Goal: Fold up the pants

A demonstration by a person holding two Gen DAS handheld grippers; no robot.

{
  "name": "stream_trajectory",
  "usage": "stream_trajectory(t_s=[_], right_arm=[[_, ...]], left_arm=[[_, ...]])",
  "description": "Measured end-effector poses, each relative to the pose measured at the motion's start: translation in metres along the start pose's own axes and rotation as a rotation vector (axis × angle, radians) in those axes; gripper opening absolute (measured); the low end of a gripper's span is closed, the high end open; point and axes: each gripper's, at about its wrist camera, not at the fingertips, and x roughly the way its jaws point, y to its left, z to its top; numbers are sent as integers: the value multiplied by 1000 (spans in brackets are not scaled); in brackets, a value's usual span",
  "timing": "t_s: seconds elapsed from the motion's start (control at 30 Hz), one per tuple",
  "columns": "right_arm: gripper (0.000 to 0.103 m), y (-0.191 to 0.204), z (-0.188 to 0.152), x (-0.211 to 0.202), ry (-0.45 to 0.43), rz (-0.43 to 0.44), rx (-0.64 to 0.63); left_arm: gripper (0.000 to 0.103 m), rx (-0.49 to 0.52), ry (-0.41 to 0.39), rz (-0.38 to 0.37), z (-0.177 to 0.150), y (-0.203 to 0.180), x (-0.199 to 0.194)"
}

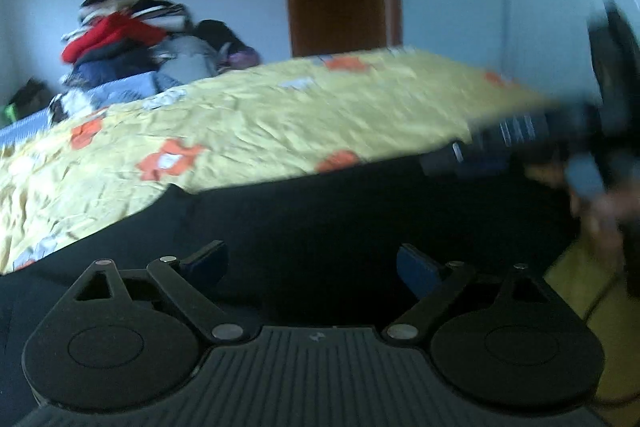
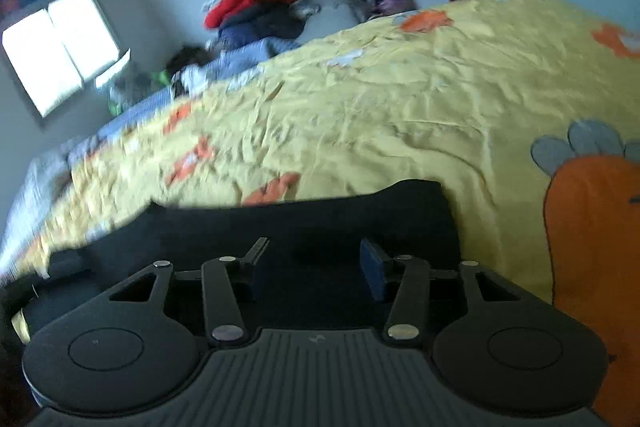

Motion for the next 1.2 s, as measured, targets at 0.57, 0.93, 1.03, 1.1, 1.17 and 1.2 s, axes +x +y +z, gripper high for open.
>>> stream_trajectory(t_s=[0.57, 0.93, 1.03, 1.1, 1.17, 1.2], right_arm=[[103, 60, -40, 14, 9, -214, -399], [103, 71, -49, -14, -26, -217, -329], [103, 69, -52, -14, -11, -235, -313], [103, 62, -52, -11, -6, -232, -282], [103, 60, -53, -11, -22, -237, -275], [103, 61, -53, -13, -28, -249, -279]], left_arm=[[103, -104, 34, -47, -21, 17, 18], [103, -137, 49, -72, -21, 19, 20], [103, -129, 48, -66, -21, 17, 19], [103, -137, 42, -67, -22, 19, 18], [101, -139, 22, -41, -23, 20, 12], [98, -141, 5, -16, -24, 19, 7]])
